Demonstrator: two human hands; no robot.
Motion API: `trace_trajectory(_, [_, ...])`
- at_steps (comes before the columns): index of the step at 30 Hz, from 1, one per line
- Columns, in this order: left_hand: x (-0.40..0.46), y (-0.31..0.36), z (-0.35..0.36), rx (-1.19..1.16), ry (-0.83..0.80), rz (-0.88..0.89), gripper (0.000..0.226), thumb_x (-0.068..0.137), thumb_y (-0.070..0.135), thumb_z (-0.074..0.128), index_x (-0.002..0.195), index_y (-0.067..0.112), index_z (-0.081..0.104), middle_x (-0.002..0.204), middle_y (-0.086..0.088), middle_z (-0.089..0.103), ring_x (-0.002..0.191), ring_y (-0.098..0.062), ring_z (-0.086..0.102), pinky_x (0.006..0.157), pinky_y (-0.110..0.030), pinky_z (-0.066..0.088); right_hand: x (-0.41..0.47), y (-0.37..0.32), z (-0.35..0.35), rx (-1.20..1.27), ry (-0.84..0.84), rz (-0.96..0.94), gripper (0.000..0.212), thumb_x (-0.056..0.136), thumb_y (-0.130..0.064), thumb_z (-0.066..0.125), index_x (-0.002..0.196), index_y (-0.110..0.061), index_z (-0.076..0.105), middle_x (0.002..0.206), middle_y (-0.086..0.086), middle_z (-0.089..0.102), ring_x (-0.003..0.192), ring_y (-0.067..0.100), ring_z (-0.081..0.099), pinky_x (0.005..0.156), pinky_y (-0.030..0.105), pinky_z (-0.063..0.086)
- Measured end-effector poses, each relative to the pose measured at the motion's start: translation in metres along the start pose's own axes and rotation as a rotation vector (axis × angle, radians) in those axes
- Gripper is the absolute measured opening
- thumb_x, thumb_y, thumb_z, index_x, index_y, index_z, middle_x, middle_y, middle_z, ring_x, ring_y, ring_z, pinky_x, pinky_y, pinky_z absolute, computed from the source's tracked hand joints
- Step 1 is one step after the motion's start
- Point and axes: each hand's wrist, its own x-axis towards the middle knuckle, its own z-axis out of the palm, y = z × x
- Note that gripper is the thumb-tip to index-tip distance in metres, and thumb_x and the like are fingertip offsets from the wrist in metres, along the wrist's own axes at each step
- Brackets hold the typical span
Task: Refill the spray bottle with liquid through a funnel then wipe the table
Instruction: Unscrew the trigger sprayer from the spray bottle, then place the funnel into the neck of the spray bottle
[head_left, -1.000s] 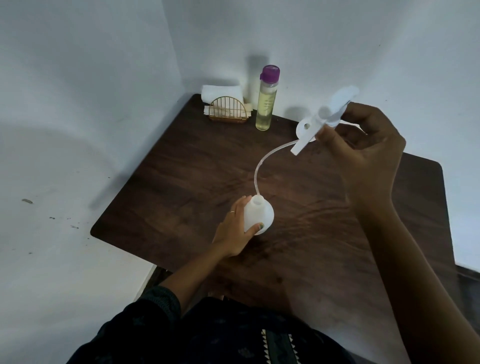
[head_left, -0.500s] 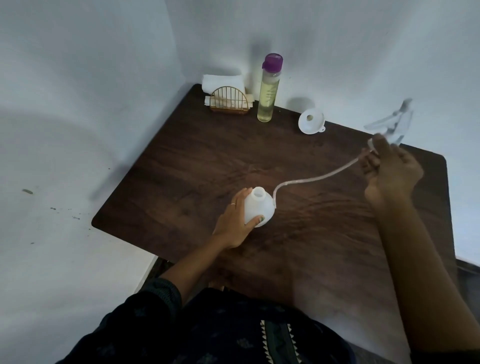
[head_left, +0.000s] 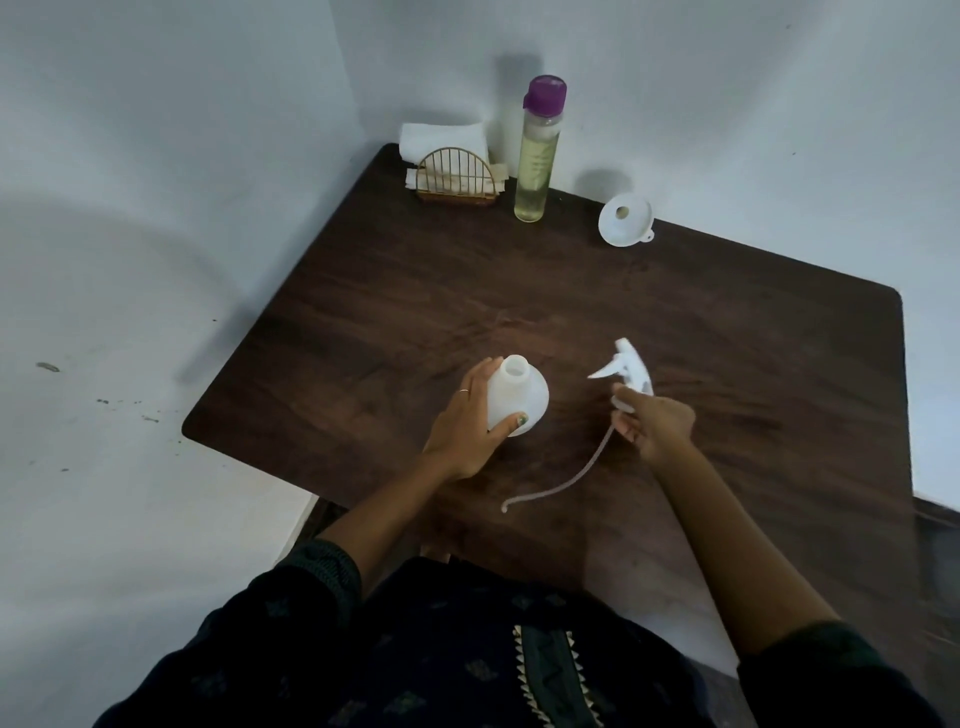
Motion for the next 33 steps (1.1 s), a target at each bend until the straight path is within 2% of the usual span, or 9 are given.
trace_trajectory(8, [0.0, 0.001, -0.001, -0.007, -0.002, -0.001, 0.078, 0.087, 0.046, 0.062, 0.147, 0.024, 0.019, 0.154, 0.0, 0.025, 0.133, -0.021, 0.036, 0.106, -0.046, 0.042, 0.003, 0.03, 0.02, -0.311, 0.042, -0.053, 0.037, 0.069, -0.008, 0.081, 0.097, 0.005, 0.062, 0.097, 0.019, 0.067, 0.059, 0.019, 0.064, 0.047, 0.026, 0.054])
trace_trajectory(14, [-0.003, 0.001, -0.003, -0.036, 0.003, 0.004, 0.077, 0.085, 0.047, 0.063, 0.147, 0.025, 0.022, 0.153, 0.003, 0.027, 0.133, -0.02, 0.037, 0.105, -0.045, 0.041, -0.002, 0.031, 0.023, -0.404, 0.06, -0.123, 0.037, 0.072, -0.015, 0.081, 0.1, 0.001, 0.062, 0.093, 0.017, 0.067, 0.058, 0.019, 0.063, 0.039, 0.022, 0.052])
trace_trajectory(18, [-0.001, -0.001, -0.005, -0.067, -0.038, -0.025, 0.083, 0.082, 0.054, 0.063, 0.147, 0.032, 0.018, 0.153, 0.007, 0.026, 0.134, -0.019, 0.034, 0.108, -0.043, 0.037, 0.004, 0.035, 0.021, -0.453, 0.063, -0.167, 0.032, 0.074, -0.031, 0.078, 0.089, -0.007, 0.064, 0.093, 0.012, 0.067, 0.078, 0.025, 0.066, 0.046, 0.03, 0.053])
trace_trajectory(22, [0.0, -0.006, -0.001, -0.136, -0.053, -0.052, 0.088, 0.079, 0.069, 0.051, 0.15, 0.034, 0.012, 0.156, 0.008, 0.022, 0.14, -0.016, 0.027, 0.114, -0.043, 0.029, 0.007, 0.032, 0.016, -0.439, 0.121, -0.199, 0.026, 0.084, -0.036, 0.063, 0.078, -0.011, 0.06, 0.081, 0.009, 0.063, 0.071, 0.024, 0.061, 0.064, 0.04, 0.055])
trace_trajectory(25, [0.006, -0.007, 0.003, -0.24, 0.005, -0.109, 0.089, 0.073, 0.082, 0.033, 0.148, 0.038, 0.017, 0.155, 0.009, 0.024, 0.139, -0.014, 0.029, 0.115, -0.042, 0.027, 0.015, 0.025, 0.012, -0.399, 0.184, -0.162, 0.025, 0.086, -0.036, 0.052, 0.082, -0.011, 0.058, 0.081, 0.006, 0.061, 0.077, 0.026, 0.061, 0.076, 0.045, 0.053])
trace_trajectory(27, [0.015, -0.004, 0.002, -0.359, 0.099, -0.136, 0.095, 0.069, 0.087, 0.029, 0.147, 0.032, 0.025, 0.151, 0.004, 0.03, 0.133, -0.013, 0.036, 0.111, -0.037, 0.031, 0.022, 0.02, 0.009, -0.387, 0.23, -0.169, 0.023, 0.085, -0.032, 0.047, 0.078, -0.011, 0.053, 0.075, 0.004, 0.057, 0.076, 0.026, 0.058, 0.077, 0.046, 0.051])
trace_trajectory(29, [0.027, -0.001, -0.003, -0.455, 0.199, -0.173, 0.086, 0.076, 0.078, 0.029, 0.144, 0.025, 0.032, 0.147, -0.001, 0.035, 0.128, -0.013, 0.04, 0.107, -0.033, 0.034, 0.029, 0.013, 0.007, -0.398, 0.274, -0.208, 0.022, 0.086, -0.026, 0.045, 0.072, -0.01, 0.05, 0.069, 0.002, 0.052, 0.075, 0.027, 0.055, 0.075, 0.045, 0.048])
trace_trajectory(31, [0.044, -0.001, -0.011, -0.505, 0.263, -0.221, 0.071, 0.083, 0.063, 0.026, 0.142, 0.025, 0.035, 0.147, -0.005, 0.037, 0.13, -0.019, 0.042, 0.109, -0.041, 0.034, 0.038, 0.005, 0.006, -0.402, 0.295, -0.238, 0.023, 0.088, -0.022, 0.044, 0.067, -0.011, 0.048, 0.067, 0.002, 0.05, 0.073, 0.026, 0.052, 0.069, 0.041, 0.044])
trace_trajectory(33, [0.063, -0.003, -0.019, -0.512, 0.29, -0.249, 0.07, 0.083, 0.062, 0.023, 0.141, 0.026, 0.037, 0.146, -0.004, 0.038, 0.13, -0.022, 0.042, 0.11, -0.049, 0.034, 0.048, -0.004, 0.006, -0.406, 0.302, -0.261, 0.023, 0.089, -0.018, 0.043, 0.069, -0.008, 0.048, 0.068, 0.003, 0.05, 0.071, 0.023, 0.049, 0.065, 0.035, 0.037])
